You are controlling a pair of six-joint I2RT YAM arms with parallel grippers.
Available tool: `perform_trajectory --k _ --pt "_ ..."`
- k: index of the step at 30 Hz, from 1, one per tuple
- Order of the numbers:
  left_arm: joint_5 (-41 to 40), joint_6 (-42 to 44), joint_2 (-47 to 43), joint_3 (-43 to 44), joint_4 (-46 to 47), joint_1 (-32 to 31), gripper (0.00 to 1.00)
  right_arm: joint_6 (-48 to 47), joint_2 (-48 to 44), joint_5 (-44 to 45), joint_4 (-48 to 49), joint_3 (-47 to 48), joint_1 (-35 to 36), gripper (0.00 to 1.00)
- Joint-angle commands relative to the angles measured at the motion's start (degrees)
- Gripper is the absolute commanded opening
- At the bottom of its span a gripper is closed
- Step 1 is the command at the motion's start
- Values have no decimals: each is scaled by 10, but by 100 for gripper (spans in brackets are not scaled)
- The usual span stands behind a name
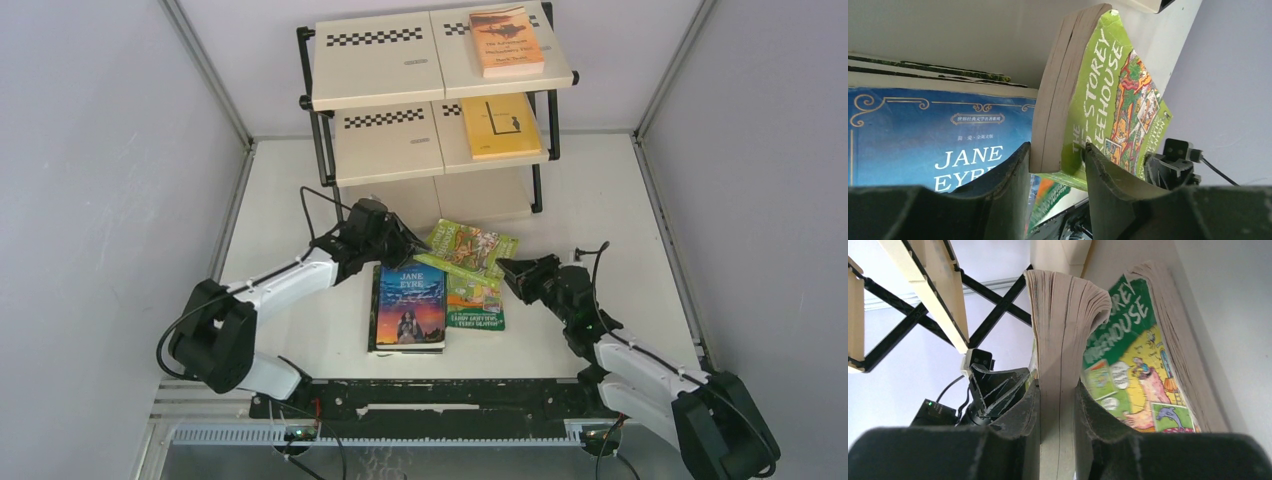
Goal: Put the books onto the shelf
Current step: Pick up the book from the center of the board.
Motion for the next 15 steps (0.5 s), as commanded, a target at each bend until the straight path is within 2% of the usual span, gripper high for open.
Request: perform_trajectory --k 1,9,15 --pt "59 11 9 39 32 -5 47 -53 19 12 122 50 -3 0" --pt "27 3 -22 32 45 11 59 -82 58 -4 164 78 -29 0" --pt "-16 -7 -68 11 43 22 65 -107 66 2 162 101 -52 0"
